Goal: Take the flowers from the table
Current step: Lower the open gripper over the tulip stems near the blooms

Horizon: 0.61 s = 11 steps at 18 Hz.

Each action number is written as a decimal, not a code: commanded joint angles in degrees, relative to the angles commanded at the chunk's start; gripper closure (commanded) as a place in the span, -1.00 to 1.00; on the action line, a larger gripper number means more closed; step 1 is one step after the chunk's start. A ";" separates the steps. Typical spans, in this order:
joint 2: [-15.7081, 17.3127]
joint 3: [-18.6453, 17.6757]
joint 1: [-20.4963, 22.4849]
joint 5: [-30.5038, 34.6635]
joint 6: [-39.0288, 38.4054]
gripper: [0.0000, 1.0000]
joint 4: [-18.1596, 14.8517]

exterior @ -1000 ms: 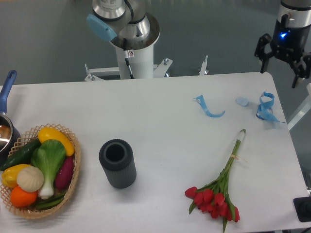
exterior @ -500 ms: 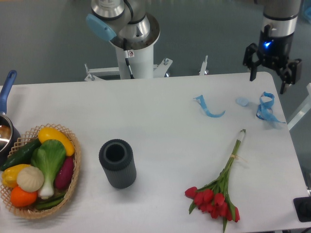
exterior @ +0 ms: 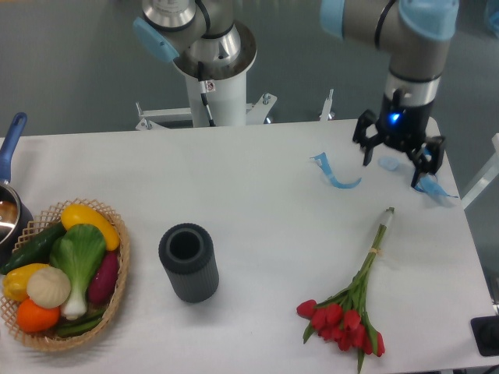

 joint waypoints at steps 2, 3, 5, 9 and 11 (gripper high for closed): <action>-1.76 0.17 -1.49 0.17 -2.55 -1.00 1.22; -2.55 -0.09 -1.76 0.18 -3.17 -1.00 2.80; -4.49 -0.09 -2.99 0.09 -3.36 -1.00 5.09; -9.76 1.14 -2.99 -1.05 -4.32 -1.00 7.55; -11.60 2.98 -2.99 -1.84 -5.63 -1.00 8.09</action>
